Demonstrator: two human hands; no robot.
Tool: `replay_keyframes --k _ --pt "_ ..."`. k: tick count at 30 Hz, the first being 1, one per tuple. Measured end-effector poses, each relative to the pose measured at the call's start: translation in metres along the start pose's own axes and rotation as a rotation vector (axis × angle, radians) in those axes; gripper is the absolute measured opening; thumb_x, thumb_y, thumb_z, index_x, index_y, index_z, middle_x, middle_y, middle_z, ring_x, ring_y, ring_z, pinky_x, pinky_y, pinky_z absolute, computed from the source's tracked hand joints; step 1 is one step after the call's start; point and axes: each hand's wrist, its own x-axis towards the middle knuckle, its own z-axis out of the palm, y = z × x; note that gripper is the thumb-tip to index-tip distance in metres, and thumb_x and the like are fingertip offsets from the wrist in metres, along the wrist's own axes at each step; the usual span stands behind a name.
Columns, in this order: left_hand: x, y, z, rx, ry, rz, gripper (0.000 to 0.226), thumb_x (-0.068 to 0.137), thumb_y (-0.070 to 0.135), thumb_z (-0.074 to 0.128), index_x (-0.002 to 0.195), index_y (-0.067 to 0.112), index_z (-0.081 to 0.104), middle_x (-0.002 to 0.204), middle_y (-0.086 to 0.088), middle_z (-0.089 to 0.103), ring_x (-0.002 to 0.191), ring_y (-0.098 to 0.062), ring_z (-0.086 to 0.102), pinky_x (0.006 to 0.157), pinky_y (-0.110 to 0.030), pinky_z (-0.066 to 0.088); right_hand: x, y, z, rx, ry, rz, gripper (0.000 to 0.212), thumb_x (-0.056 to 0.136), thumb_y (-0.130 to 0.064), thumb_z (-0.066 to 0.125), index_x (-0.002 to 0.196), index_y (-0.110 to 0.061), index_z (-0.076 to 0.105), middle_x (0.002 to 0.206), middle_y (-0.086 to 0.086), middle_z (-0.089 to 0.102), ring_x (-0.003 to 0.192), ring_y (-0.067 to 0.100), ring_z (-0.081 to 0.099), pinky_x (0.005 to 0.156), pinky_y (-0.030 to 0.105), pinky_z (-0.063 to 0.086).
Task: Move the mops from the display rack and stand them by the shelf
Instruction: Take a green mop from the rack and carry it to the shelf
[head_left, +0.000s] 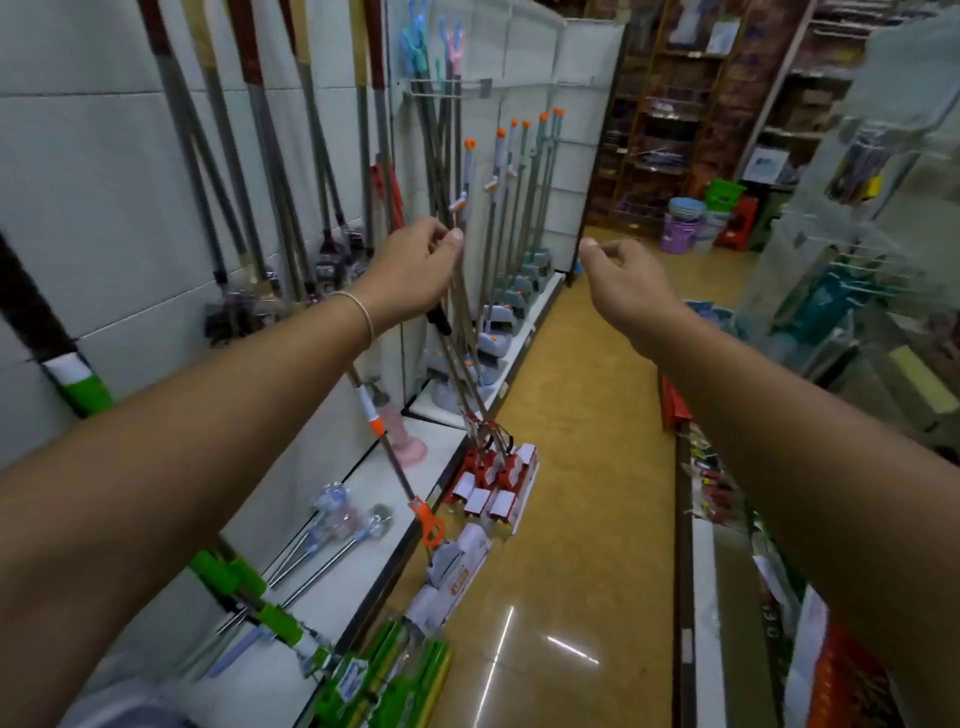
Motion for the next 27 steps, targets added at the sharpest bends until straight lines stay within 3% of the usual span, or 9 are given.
replay_keyframes --k 5,7,12,15,17,19,21,24,27 --pt "0.014 -0.044 -0.042 0.045 0.046 -0.127 0.036 0.101 0.043 0.036 0.109 0.014 0.056 0.083 0.000 0.059 0.072 -0.015 0.054 0.060 -0.029 0.041 0.016 -0.038 0.052 0.000 -0.069 -0.014 0.059 0.098 -0.056 0.041 0.136 -0.012 0.049 0.132 0.009 0.055 0.106 0.022 0.056 0.093 0.042 0.048" --pt "0.016 -0.060 -0.055 0.026 0.060 -0.172 0.036 0.101 0.043 0.035 0.106 0.014 0.056 0.080 0.000 0.059 0.069 -0.017 0.054 0.058 -0.030 0.041 0.020 -0.052 0.076 -0.016 -0.105 -0.045 0.059 0.098 -0.056 0.041 0.133 -0.009 0.051 0.132 0.011 0.057 0.116 0.028 0.055 0.101 0.047 0.047" --pt "0.014 -0.100 -0.090 0.083 0.134 -0.200 0.038 0.099 0.045 0.037 0.105 0.014 0.057 0.084 0.000 0.061 0.075 -0.019 0.057 0.059 -0.030 0.041 0.029 -0.083 0.140 0.003 -0.180 -0.107 0.050 0.099 -0.054 0.040 0.120 -0.012 0.057 0.113 0.009 0.062 0.107 0.028 0.058 0.094 0.044 0.049" --pt "0.008 -0.129 -0.106 0.076 0.165 -0.258 0.037 0.099 0.042 0.039 0.105 0.011 0.058 0.093 -0.007 0.063 0.091 -0.029 0.060 0.077 -0.036 0.048 0.032 -0.094 0.180 0.009 -0.243 -0.152 0.040 0.099 -0.052 0.042 0.090 -0.016 0.057 0.082 0.004 0.058 0.087 0.025 0.056 0.076 0.034 0.043" --pt "0.004 -0.149 -0.116 0.093 0.213 -0.303 0.036 0.100 0.041 0.040 0.102 0.010 0.059 0.097 -0.010 0.064 0.097 -0.031 0.059 0.079 -0.034 0.045 0.037 -0.103 0.206 0.014 -0.284 -0.178 0.042 0.099 -0.051 0.043 0.070 -0.021 0.045 0.067 0.001 0.049 0.077 0.025 0.052 0.072 0.032 0.038" --pt "0.001 -0.168 -0.126 0.090 0.266 -0.363 0.037 0.099 0.040 0.042 0.101 0.008 0.061 0.101 -0.012 0.066 0.098 -0.032 0.060 0.082 -0.034 0.045 0.042 -0.112 0.229 0.006 -0.340 -0.195 0.041 0.098 -0.053 0.043 0.073 -0.020 0.047 0.074 0.002 0.052 0.081 0.025 0.054 0.073 0.031 0.039" --pt "-0.003 -0.189 -0.135 0.062 0.300 -0.420 0.034 0.098 0.039 0.044 0.098 0.010 0.060 0.099 -0.013 0.066 0.097 -0.032 0.061 0.084 -0.035 0.048 0.048 -0.119 0.254 0.020 -0.395 -0.216 0.044 0.096 -0.054 0.044 0.087 -0.014 0.058 0.083 0.003 0.059 0.084 0.025 0.058 0.070 0.030 0.041" --pt "-0.013 -0.218 -0.145 0.121 0.360 -0.511 0.031 0.097 0.039 0.045 0.098 0.012 0.060 0.090 -0.005 0.061 0.095 -0.029 0.059 0.073 -0.028 0.038 0.054 -0.127 0.295 0.033 -0.483 -0.267 0.040 0.096 -0.052 0.046 0.091 -0.016 0.062 0.079 -0.003 0.060 0.076 0.016 0.057 0.062 0.028 0.039" --pt "-0.023 -0.241 -0.152 0.181 0.417 -0.607 0.035 0.097 0.039 0.045 0.106 0.010 0.062 0.102 -0.008 0.065 0.100 -0.029 0.058 0.075 -0.027 0.036 0.059 -0.133 0.336 0.058 -0.578 -0.337 0.034 0.096 -0.047 0.049 0.090 -0.017 0.061 0.086 0.002 0.062 0.086 0.023 0.059 0.079 0.034 0.047"
